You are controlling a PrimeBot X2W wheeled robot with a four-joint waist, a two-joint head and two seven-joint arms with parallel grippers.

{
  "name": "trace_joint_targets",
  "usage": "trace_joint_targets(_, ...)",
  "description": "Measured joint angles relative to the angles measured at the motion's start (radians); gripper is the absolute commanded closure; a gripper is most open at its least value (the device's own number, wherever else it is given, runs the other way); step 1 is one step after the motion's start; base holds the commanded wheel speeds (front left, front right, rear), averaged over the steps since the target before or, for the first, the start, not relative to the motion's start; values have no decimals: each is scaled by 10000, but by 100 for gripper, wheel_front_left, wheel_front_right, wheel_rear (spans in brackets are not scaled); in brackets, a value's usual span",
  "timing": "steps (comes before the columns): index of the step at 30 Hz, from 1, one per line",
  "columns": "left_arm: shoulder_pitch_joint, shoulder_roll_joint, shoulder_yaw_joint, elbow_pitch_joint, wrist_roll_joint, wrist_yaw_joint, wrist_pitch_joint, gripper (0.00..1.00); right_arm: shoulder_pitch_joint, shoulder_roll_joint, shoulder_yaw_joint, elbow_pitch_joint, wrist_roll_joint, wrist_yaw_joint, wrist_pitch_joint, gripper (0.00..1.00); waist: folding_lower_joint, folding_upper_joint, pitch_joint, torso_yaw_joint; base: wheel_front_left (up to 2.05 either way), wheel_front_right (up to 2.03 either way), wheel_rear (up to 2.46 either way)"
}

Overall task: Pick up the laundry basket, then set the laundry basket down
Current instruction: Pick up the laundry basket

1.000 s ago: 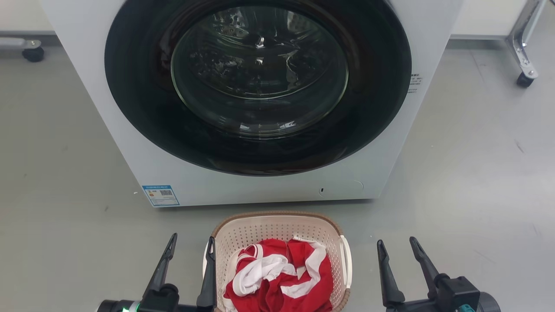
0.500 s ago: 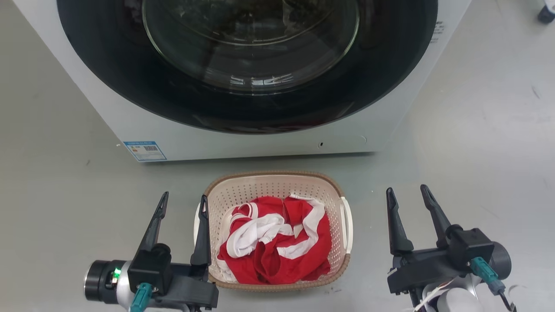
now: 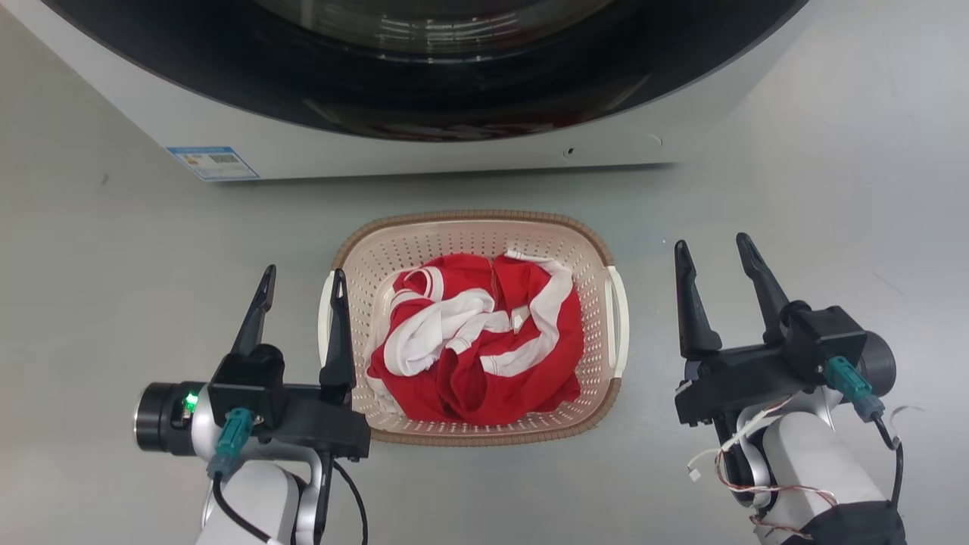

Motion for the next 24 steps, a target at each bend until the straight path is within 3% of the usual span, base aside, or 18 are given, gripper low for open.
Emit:
trace_joint_targets(15,-2170,-59,-36,1597,-291,0,-27,0,-2361,-4,-29,1768,-13,140,-2,0,0,0,2364,83,0,0,0)
trace_joint_targets(24,-2700,-73,-217,2886,-485,0,-29,0,-2957,2,107,3072,21,217,-2,0,-1,0,3185,198,0,0,0)
